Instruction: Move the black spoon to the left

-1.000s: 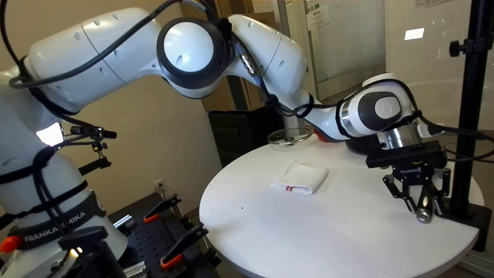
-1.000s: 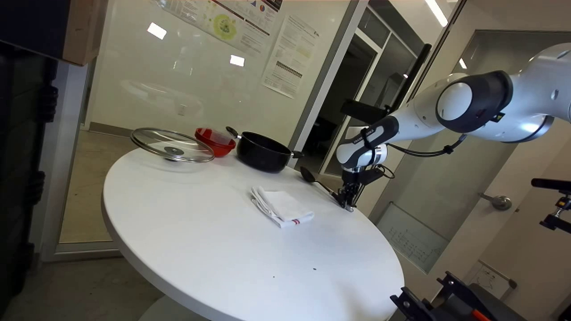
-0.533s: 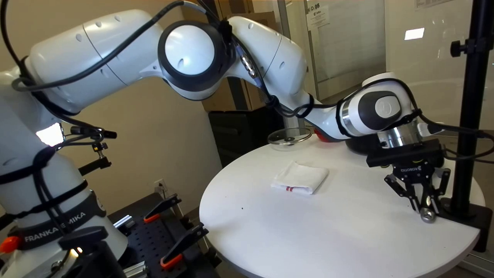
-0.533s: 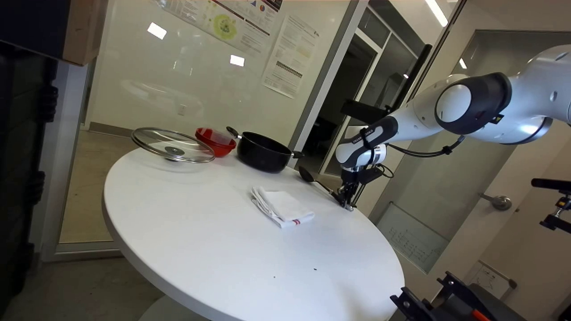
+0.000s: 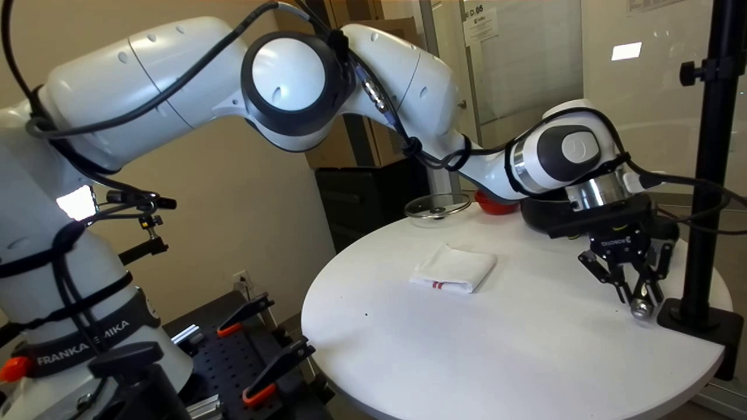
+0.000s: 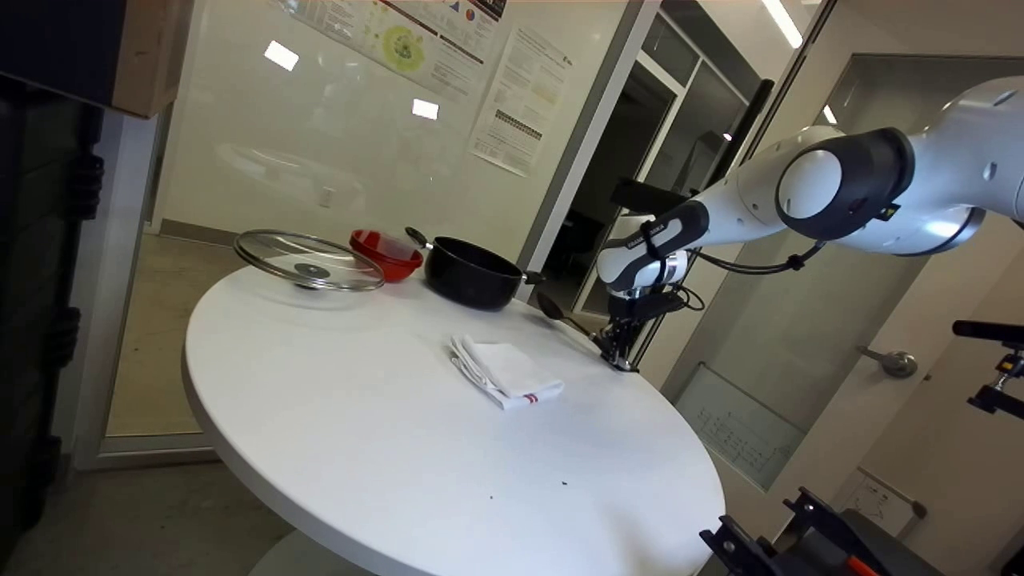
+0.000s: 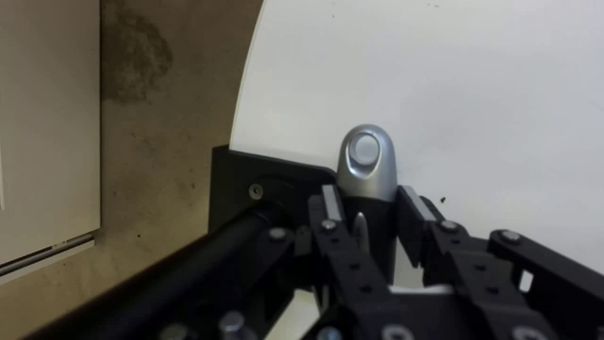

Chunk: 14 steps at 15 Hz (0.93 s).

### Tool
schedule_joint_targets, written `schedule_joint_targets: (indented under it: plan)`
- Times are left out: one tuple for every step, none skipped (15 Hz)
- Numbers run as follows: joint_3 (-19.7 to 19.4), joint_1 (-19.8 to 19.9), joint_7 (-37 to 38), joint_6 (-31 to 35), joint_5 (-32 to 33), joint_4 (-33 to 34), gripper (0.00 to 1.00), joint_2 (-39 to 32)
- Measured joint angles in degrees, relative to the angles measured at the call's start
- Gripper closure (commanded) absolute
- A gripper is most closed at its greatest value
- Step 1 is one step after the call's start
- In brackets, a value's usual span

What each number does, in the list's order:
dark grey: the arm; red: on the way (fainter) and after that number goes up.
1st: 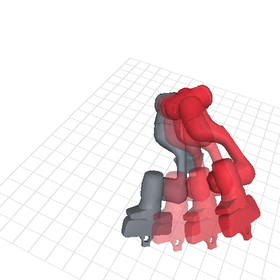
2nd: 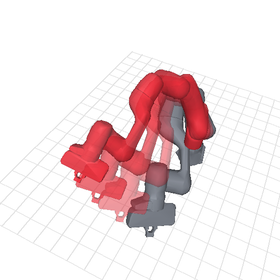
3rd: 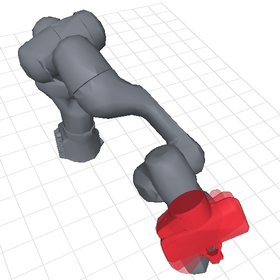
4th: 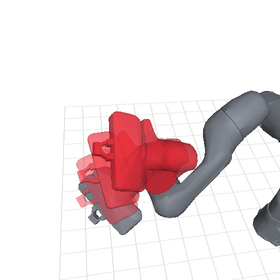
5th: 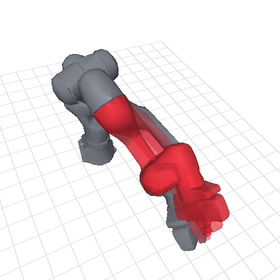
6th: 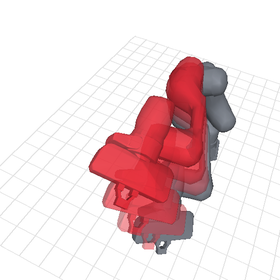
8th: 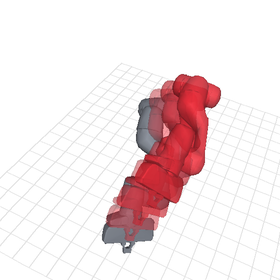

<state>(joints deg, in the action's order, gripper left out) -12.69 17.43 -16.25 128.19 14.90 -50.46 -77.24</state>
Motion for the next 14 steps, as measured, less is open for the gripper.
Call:
schedule_joint_targets:
  plan:
    - [-0.3,-0.6,0.7,-0.5,0.0,0.5,0.92,0.1]
    - [-0.6,-1.2,1.2,-0.9,0.0,1.0,0.92,0.1]
    - [-0.8,-1.8,1.5,-1.4,0.0,1.5,0.92,0.1]
    - [-1.0,-2.3,1.6,-1.8,0.0,1.9,0.92,0.1]
    - [-1.2,-2.7,1.7,-2.2,0.1,2.2,0.92,0.1]
    - [-1.4,-3.2,1.8,-2.5,0.1,2.5,0.92,0.1]
    - [-1.7,-3.6,2.0,-2.9,0.1,2.8,0.92,0.1]
    - [-2.1,-4.1,2.6,-3.4,0.1,3.0,0.92,0.1]
    - [-2.4,-4.7,3.5,-3.9,0.1,3.2,0.92,0.1]
    - [-2.9,-5.2,4.9,-4.3,0.1,3.4,0.92,0.1]
    - [-3.4,-5.8,6.5,-4.8,0.1,3.6,0.92,0.1]
    - [-3.8,-6.3,8.1,-5.5,0.1,3.8,0.92,0.1]
    - [-4.0,-6.7,9.6,-6.5,0.1,4.1,0.92,0.1]
    - [-4.2,-7.0,11.0,-7.5,0.0,4.5,0.92,0.1]
